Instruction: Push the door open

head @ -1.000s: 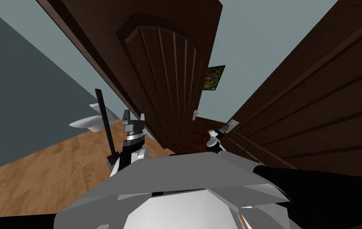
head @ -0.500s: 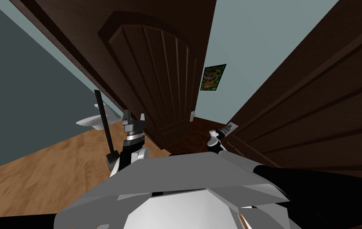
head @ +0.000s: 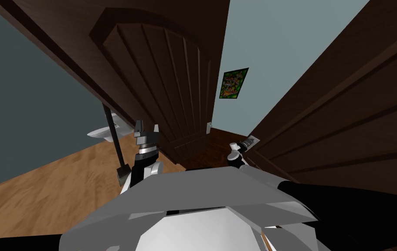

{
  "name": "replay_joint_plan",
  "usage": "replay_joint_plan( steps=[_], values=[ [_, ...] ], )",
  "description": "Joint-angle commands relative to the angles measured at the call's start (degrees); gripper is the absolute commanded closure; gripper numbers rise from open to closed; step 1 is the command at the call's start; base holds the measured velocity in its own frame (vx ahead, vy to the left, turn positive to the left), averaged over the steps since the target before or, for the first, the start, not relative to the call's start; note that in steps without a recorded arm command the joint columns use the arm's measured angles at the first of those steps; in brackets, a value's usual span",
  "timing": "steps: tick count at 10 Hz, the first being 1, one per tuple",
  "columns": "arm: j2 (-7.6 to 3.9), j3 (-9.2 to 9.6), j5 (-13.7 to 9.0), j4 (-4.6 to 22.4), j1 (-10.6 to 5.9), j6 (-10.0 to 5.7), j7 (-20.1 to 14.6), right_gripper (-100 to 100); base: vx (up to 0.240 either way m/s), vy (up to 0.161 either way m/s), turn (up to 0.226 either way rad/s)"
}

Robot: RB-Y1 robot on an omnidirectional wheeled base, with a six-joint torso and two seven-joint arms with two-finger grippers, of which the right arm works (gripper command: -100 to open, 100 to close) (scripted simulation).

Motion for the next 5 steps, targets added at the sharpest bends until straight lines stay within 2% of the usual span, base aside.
replay_joint_plan(
  steps=[1, 4, 5],
  values=[
    [0.18, -0.03, -0.01, 0.1, 0.07, 0.03, 0.01, 100, -0.009, 0.036, -0.008],
    [0.18, -0.03, -0.01, 0.1, 0.07, 0.03, 0.01, 100, -0.005, 0.012, 0.0],
    [0.19, -1.83, -0.56, -0.11, -0.24, -0.89, 0.99, 100, 0.039, -0.102, 0.084]
  ],
)
